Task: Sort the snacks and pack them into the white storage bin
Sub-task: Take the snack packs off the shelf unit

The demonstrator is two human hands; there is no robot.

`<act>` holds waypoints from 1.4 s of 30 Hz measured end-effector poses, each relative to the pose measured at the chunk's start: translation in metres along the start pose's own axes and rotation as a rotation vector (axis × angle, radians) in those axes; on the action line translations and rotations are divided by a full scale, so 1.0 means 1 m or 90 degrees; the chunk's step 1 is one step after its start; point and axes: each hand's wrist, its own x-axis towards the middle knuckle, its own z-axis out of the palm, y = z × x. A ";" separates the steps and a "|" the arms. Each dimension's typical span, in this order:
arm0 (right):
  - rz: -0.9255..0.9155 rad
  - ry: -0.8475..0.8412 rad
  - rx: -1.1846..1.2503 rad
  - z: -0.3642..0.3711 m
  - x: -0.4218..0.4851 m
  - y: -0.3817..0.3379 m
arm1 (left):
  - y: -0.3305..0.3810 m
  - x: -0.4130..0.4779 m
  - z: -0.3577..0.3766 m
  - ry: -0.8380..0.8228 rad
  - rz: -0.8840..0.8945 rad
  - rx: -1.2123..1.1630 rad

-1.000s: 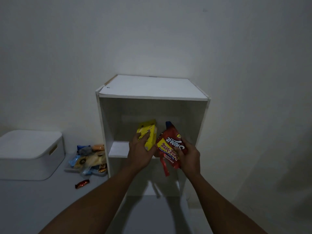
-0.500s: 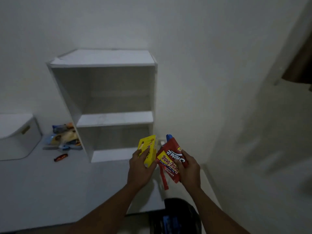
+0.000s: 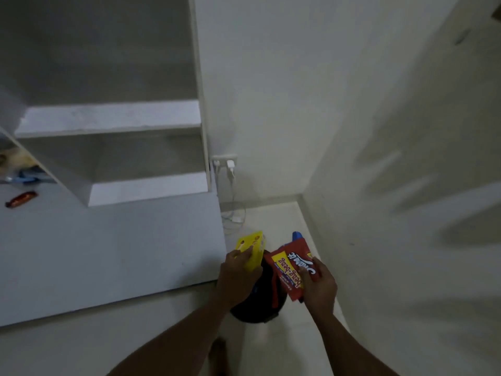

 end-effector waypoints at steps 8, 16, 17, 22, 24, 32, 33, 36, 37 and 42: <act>0.114 -0.030 -0.064 0.020 0.028 0.054 | -0.030 0.035 0.063 -0.127 -0.159 -0.080; 0.108 -0.204 -0.146 0.066 0.064 0.119 | -0.090 0.070 0.136 -0.168 -0.297 -0.117; 0.104 -0.231 -0.153 0.073 0.070 0.130 | -0.098 0.076 0.145 -0.164 -0.316 -0.120; 0.095 -0.306 -0.245 0.116 0.097 0.184 | -0.135 0.103 0.190 -0.128 -0.403 -0.159; 0.128 -0.329 -0.271 0.134 0.107 0.210 | -0.157 0.110 0.211 -0.122 -0.433 -0.163; 0.175 -0.410 -0.323 0.189 0.149 0.301 | -0.226 0.138 0.292 -0.084 -0.555 -0.236; 0.176 -0.415 -0.313 0.195 0.152 0.309 | -0.236 0.141 0.302 -0.076 -0.560 -0.265; 0.149 -0.413 -0.281 0.203 0.160 0.317 | -0.251 0.148 0.318 -0.070 -0.545 -0.267; 0.148 -0.408 -0.285 0.203 0.163 0.317 | -0.249 0.150 0.317 -0.064 -0.542 -0.253; 0.138 -0.425 -0.316 0.189 0.172 0.300 | -0.228 0.150 0.303 -0.088 -0.511 -0.206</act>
